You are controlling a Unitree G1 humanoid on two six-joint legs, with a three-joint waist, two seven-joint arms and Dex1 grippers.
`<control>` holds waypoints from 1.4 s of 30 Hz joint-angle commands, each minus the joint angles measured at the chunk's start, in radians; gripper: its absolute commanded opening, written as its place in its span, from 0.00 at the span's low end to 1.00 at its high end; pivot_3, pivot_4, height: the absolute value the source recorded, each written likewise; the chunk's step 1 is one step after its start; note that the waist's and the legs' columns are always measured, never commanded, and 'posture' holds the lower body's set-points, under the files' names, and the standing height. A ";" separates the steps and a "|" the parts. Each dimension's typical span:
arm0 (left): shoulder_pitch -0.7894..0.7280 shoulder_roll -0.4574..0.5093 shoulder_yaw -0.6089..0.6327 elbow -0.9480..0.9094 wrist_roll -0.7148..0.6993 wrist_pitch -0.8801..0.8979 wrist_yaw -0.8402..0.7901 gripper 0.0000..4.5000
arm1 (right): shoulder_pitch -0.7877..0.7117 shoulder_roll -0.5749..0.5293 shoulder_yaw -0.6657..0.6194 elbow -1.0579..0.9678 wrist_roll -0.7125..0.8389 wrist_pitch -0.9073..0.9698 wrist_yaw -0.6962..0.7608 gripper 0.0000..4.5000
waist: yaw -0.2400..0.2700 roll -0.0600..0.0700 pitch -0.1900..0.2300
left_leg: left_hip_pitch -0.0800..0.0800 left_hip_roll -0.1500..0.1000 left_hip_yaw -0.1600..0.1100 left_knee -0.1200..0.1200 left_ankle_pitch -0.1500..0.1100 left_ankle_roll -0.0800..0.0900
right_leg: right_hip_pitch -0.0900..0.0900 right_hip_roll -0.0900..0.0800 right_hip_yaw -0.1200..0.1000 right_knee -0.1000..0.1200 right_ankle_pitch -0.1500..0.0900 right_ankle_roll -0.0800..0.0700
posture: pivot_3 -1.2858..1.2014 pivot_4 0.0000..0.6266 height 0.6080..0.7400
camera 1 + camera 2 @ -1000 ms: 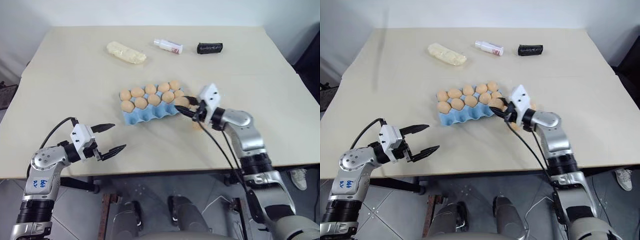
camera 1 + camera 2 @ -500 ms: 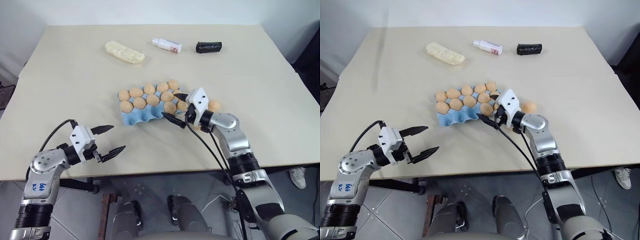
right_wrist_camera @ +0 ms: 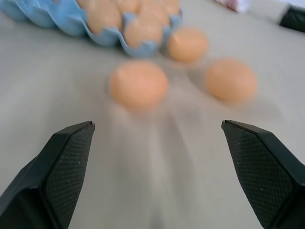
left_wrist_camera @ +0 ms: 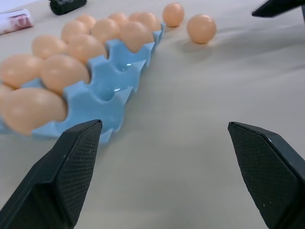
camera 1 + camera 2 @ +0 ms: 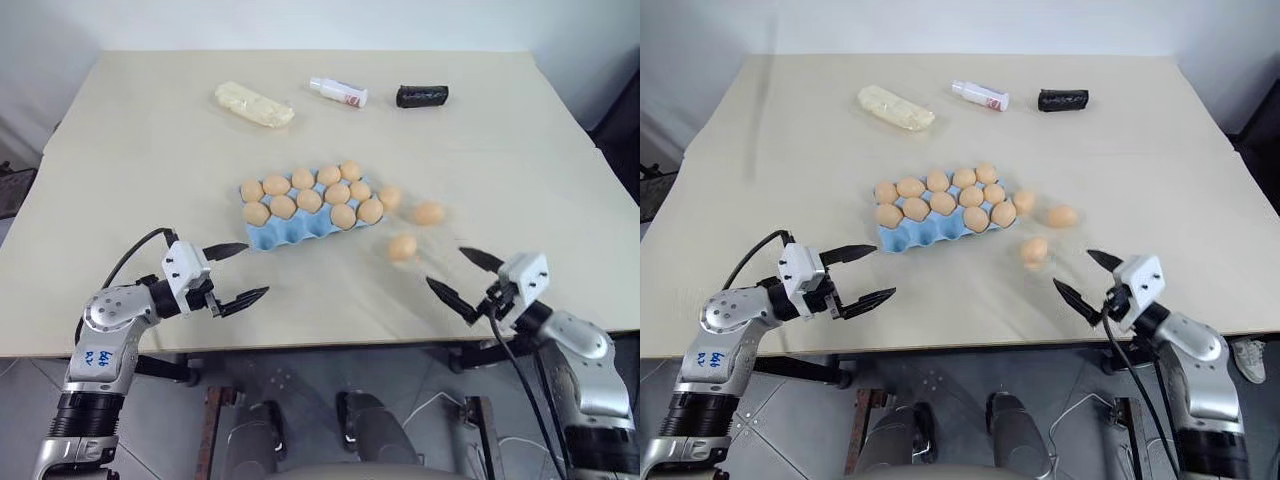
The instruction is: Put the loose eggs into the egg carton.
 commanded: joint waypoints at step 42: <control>0.134 0.011 0.179 -0.082 -0.030 0.015 0.112 1.00 | -0.845 0.129 0.290 0.548 -0.175 0.051 0.069 0.47 | -0.034 0.001 0.001 | -0.001 0.003 0.001 0.000 0.006 0.001 | -0.004 0.003 0.002 0.004 0.002 -0.001 | 0.52 0.24 1.00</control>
